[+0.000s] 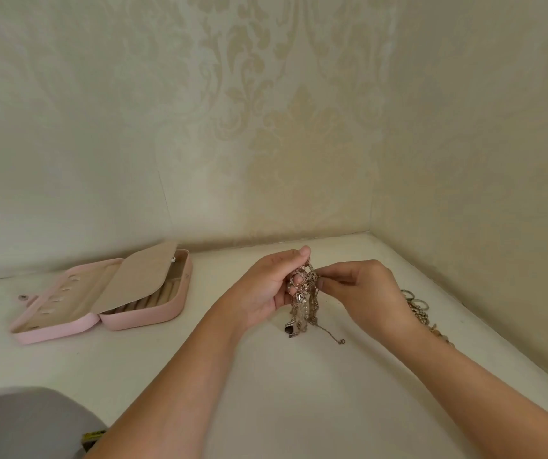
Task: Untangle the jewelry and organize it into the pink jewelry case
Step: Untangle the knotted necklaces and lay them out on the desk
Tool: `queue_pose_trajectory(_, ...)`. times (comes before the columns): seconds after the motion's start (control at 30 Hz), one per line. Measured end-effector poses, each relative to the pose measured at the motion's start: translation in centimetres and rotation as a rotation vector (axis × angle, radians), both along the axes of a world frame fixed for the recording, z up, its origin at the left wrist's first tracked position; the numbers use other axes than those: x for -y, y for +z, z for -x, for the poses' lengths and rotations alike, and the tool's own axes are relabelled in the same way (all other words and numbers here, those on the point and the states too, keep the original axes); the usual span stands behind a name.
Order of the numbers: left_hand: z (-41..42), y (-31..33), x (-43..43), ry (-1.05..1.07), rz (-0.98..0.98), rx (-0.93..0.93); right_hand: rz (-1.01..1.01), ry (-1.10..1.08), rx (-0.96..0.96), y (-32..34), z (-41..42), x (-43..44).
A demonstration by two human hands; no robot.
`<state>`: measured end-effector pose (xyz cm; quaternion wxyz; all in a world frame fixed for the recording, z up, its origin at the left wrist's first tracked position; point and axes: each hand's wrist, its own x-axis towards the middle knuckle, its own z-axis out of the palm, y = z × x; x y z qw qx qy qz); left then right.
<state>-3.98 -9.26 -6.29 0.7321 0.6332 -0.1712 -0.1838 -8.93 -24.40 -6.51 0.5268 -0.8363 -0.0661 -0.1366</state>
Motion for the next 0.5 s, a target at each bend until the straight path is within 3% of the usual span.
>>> queue_pose_trajectory(0.2, 0.0, -0.3, -0.1, 0.119, -0.058, -0.009, -0.183, -0.112, 0.005, 0.3, -0.3, 0.5)
queue_pose_trajectory(0.4, -0.7, -0.9, -0.4, 0.330, -0.095, -0.064, -0.721, 0.056, -0.241, 1.0, -0.6, 0.9)
queue_pose_trajectory(0.5, -0.7, -0.9, -0.4, 0.265, -0.090, -0.039, -0.682, 0.055, -0.214, 1.2, -0.6, 1.2)
